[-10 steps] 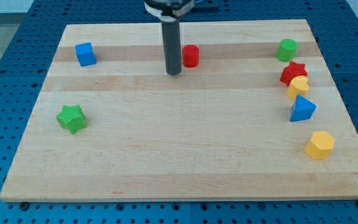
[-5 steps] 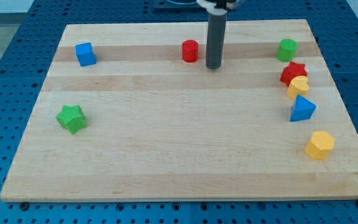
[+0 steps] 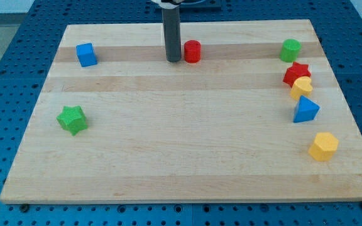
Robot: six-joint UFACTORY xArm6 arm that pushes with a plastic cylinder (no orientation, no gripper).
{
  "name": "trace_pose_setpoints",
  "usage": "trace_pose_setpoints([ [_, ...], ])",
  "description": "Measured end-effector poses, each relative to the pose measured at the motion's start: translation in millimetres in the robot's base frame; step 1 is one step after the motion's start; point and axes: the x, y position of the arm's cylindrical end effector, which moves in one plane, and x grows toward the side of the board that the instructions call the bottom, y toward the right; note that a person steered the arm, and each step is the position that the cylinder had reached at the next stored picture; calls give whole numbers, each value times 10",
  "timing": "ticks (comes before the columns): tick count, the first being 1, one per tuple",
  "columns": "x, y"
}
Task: Place the red circle diagonally to the top left of the red star
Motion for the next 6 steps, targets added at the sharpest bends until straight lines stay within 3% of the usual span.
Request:
trace_pose_setpoints([
  [2,32,713],
  [6,-57,981],
])
